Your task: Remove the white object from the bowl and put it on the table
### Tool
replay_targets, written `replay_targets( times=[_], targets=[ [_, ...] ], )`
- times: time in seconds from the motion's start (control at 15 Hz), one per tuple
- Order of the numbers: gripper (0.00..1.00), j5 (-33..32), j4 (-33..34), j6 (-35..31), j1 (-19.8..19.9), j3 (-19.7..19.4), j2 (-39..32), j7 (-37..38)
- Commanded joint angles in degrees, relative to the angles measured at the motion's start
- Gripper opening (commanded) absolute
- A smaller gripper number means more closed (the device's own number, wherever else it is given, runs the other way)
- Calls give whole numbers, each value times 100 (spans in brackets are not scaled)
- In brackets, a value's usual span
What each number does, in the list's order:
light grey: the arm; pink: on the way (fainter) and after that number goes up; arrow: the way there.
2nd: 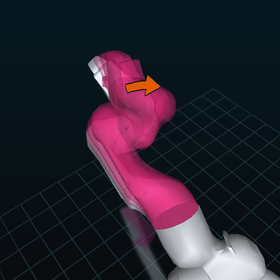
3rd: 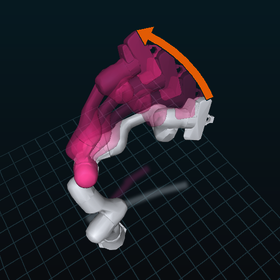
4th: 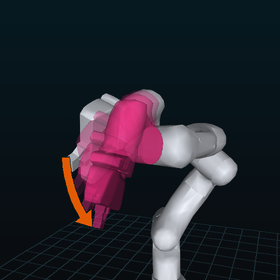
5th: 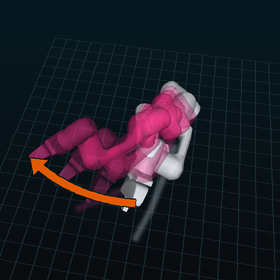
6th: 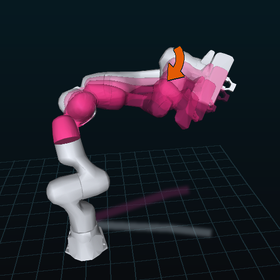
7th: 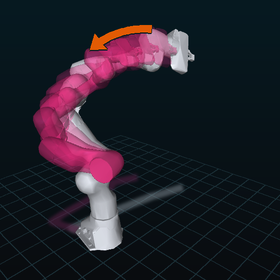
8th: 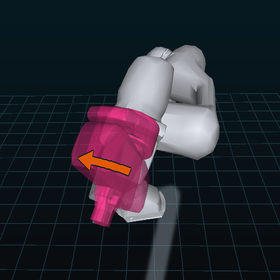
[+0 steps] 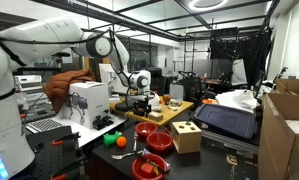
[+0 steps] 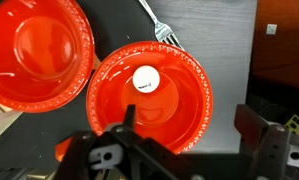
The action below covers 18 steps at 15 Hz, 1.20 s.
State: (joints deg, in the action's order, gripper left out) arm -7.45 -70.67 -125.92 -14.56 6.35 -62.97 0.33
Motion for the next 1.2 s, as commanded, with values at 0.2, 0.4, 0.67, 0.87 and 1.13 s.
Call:
replay_targets(
  times=[0.2, 0.4, 0.67, 0.87, 1.13],
  targets=[
    [100, 217, 599, 219, 3, 27, -556, -71],
    [100, 253, 670, 246, -4, 7, -683, -7],
    [100, 313, 726, 323, -13, 4, -853, 19],
    [100, 289, 788, 389, -56, -44, -960, 81],
    [100, 264, 773, 326, -77, -76, -1047, 115]
  ],
)
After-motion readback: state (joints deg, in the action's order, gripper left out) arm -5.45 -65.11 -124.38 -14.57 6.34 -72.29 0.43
